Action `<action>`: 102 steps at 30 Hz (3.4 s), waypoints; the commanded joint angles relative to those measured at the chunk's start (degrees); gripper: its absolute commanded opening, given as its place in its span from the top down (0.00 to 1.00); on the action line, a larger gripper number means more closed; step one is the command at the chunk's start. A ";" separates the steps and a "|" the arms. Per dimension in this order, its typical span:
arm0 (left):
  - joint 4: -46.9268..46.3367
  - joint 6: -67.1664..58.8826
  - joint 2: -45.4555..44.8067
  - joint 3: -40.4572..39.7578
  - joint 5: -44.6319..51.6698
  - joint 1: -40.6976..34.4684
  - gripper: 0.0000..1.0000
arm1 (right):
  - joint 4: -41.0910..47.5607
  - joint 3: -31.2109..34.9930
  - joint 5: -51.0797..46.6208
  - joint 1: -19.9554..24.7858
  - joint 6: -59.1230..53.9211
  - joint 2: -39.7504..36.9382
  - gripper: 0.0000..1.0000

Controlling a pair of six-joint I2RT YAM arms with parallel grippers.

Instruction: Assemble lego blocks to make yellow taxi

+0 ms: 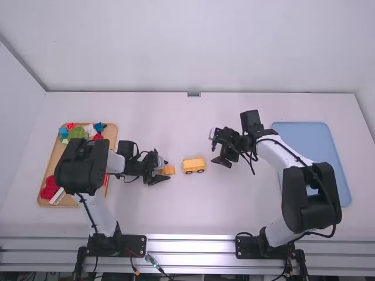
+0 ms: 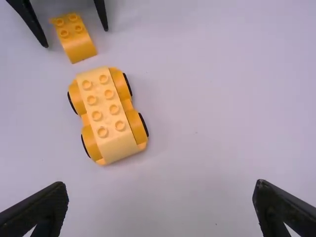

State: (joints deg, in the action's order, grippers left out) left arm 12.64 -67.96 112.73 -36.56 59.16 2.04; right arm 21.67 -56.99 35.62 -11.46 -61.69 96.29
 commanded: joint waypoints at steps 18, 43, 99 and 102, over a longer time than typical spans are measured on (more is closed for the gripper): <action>3.67 -2.32 0.66 2.86 1.49 -0.15 0.82 | -21.29 13.00 13.75 -0.15 0.09 -0.70 0.01; 3.21 0.63 0.66 0.55 1.46 -3.13 0.91 | -40.52 9.55 29.64 -1.99 -0.26 22.21 0.01; 11.58 20.20 -7.10 -3.48 2.84 -13.05 0.98 | -37.48 7.15 24.33 -5.86 -3.32 28.94 0.44; 8.61 20.17 -6.01 -5.90 2.51 -15.04 0.98 | -37.46 7.15 24.33 -5.81 -3.30 28.94 0.44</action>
State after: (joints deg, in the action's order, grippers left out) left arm 22.68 -49.01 105.32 -40.23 62.52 -11.55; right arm -16.12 -49.87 61.01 -17.26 -64.20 124.38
